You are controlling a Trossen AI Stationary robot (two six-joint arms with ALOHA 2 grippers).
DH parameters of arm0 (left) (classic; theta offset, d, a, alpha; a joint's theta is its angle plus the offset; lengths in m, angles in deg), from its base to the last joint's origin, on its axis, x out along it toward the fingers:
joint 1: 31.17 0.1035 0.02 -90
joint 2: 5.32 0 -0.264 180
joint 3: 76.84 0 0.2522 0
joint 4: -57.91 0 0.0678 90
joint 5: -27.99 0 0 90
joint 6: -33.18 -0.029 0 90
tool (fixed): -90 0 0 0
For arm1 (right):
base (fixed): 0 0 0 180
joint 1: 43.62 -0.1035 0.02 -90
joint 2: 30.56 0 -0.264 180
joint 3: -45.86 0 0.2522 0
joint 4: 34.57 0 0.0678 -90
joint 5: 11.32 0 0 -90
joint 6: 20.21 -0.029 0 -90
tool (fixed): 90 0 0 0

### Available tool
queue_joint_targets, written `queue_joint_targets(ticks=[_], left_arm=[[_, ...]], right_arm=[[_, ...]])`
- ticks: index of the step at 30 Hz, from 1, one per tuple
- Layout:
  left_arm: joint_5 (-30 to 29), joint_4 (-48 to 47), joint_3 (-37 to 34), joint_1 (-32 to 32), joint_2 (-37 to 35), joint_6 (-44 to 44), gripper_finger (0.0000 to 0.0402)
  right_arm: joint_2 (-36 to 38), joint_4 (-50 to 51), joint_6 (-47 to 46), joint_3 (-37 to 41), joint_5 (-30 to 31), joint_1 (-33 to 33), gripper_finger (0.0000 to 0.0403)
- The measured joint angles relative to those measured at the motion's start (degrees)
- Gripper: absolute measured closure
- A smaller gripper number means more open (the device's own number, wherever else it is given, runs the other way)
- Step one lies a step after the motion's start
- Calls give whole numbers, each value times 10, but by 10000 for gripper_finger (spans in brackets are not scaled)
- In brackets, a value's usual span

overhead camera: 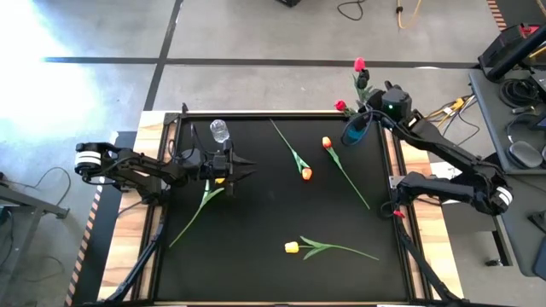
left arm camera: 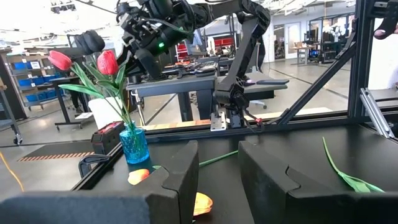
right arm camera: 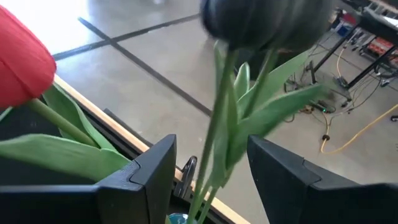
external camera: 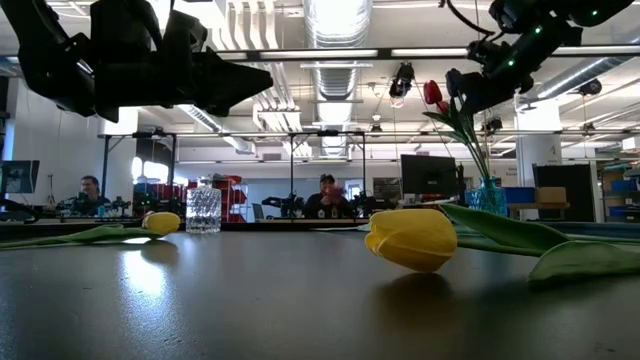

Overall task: Sort flowers into vase by color
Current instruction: Put the left yellow tulip into the transparent vase

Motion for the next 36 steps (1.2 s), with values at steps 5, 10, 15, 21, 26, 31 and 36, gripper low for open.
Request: queue_joint_targets(ticks=[5,10,15,21,26,31,36], left_arm=[[0,0,0,0,0,0,302],[0,0,0,0,0,0,302],[0,0,0,0,0,0,302],[0,0,0,0,0,0,302],[0,-1,0,0,0,14,308],[0,-70,-1,0,0,14,327],[0,-172,5,0,0,9,363]], right_arm=[[28,16,0,0,0,0,213],[68,67,-6,0,0,-7,213],[113,107,-23,0,0,-26,216],[147,121,-54,0,0,-74,250],[145,133,-71,0,26,-138,310],[126,135,-85,2,63,-228,380],[106,134,-119,20,113,-338,391]])
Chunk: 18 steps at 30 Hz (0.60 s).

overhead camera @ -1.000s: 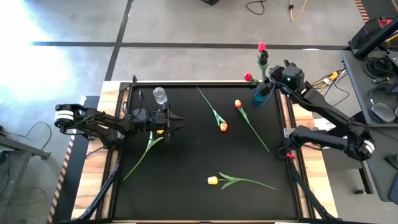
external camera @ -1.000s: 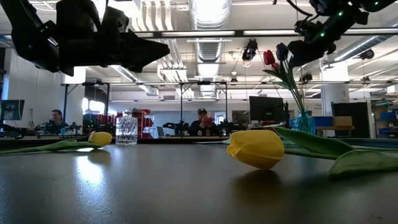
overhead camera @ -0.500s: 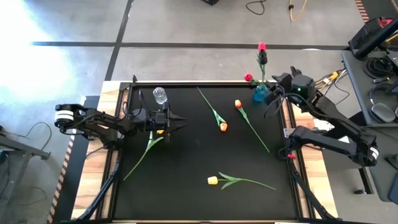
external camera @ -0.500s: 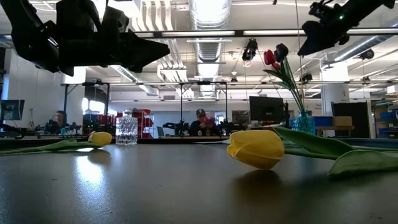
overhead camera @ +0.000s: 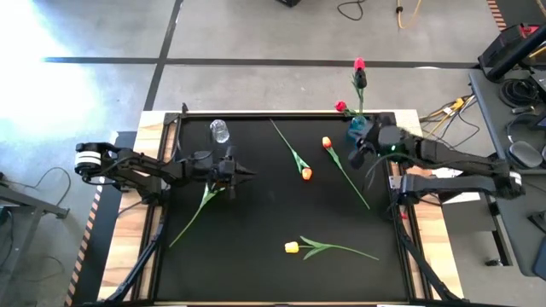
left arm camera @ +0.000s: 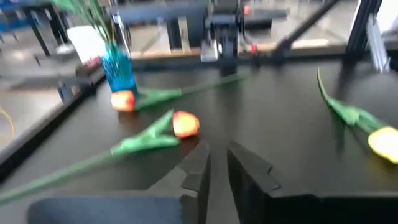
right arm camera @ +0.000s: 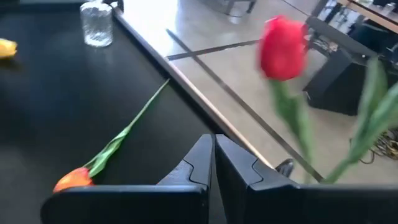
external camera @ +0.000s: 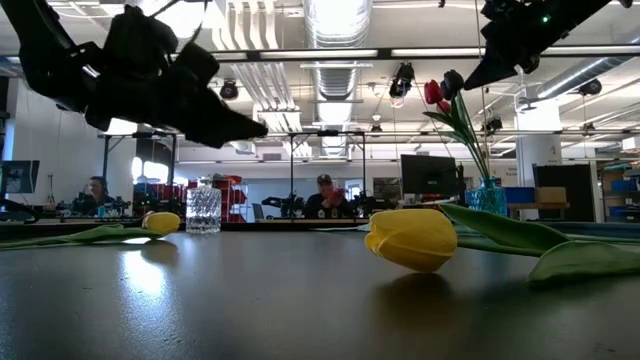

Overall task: Sort flowers into vase by color
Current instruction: Put the left yellow tulip into the transparent vase

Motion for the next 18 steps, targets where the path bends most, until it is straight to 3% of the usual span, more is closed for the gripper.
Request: queue_joint_targets(ticks=[4,11,18], left_arm=[[0,-115,27,-1,-3,1,397],[-2,-408,110,-59,-7,21,401],[-139,-642,172,-188,-12,199,401]], right_arm=[[-14,-14,-43,33,76,-94,393],[-58,-99,-105,98,164,-246,394],[-125,-171,-117,112,216,-331,394]])
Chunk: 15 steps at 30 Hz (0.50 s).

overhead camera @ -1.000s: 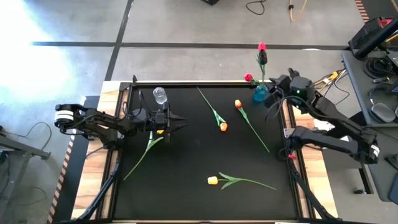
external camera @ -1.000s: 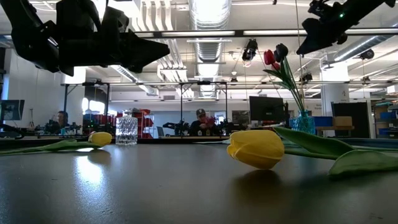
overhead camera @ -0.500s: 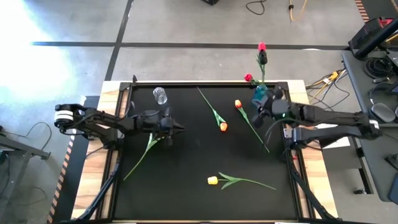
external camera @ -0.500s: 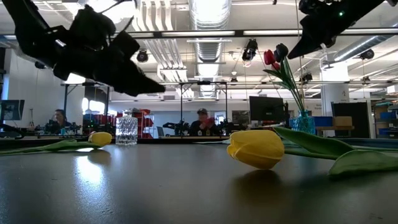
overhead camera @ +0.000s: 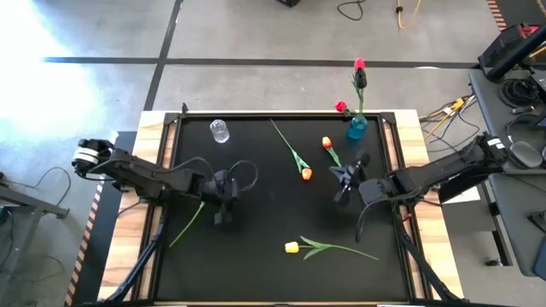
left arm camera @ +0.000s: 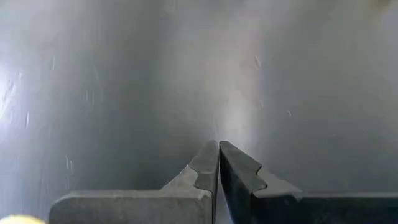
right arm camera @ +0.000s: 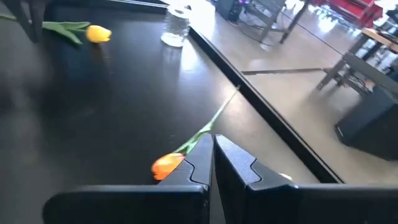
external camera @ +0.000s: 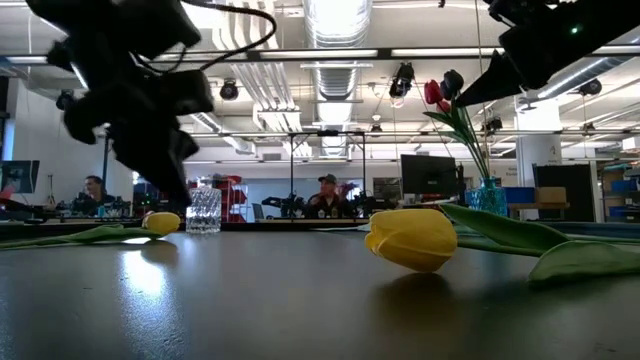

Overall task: Sort flowers into vase by color
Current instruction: Put the left yellow tulip into the transparent vase

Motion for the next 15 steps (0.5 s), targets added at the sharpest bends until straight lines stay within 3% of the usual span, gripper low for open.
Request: queue_joint_targets(ticks=[8,15], left_arm=[[-66,-82,3,-158,-35,181,401],[-77,-107,-53,-223,-106,339,402]], right_arm=[[-57,-28,0,-12,-5,-22,394],[-96,-107,27,-12,-107,-22,394]])
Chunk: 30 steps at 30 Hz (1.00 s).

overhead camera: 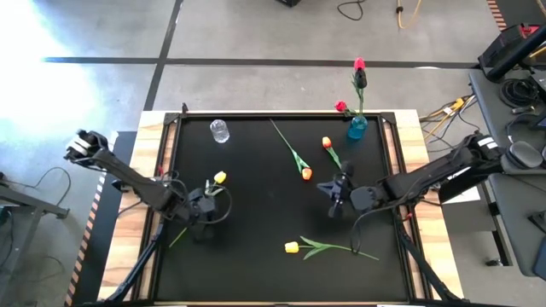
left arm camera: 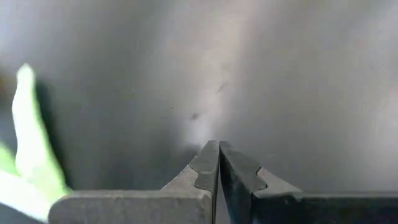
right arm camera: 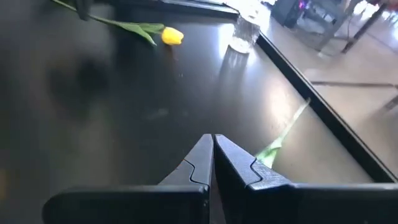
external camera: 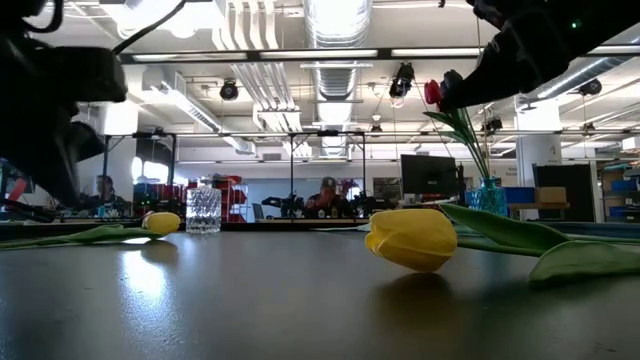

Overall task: Sort flowers into vase by color
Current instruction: Put the left yellow tulip into the transparent vase

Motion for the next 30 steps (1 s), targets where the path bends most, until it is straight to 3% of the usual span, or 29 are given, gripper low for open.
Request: queue_joint_targets(ticks=[4,10,20,25,30], left_arm=[[-26,-51,-22,-3,-46,93,402],[-38,-171,4,-2,-71,116,386],[-50,-296,78,7,-25,167,271],[-39,-296,67,55,7,153,215],[-32,-262,55,146,7,62,203]], right_arm=[[-27,-45,24,0,3,1,394],[-46,-77,39,-1,3,1,394],[-67,-83,39,-1,3,1,394],[-68,-83,39,-1,1,1,394],[-68,-82,45,-1,0,1,394]])
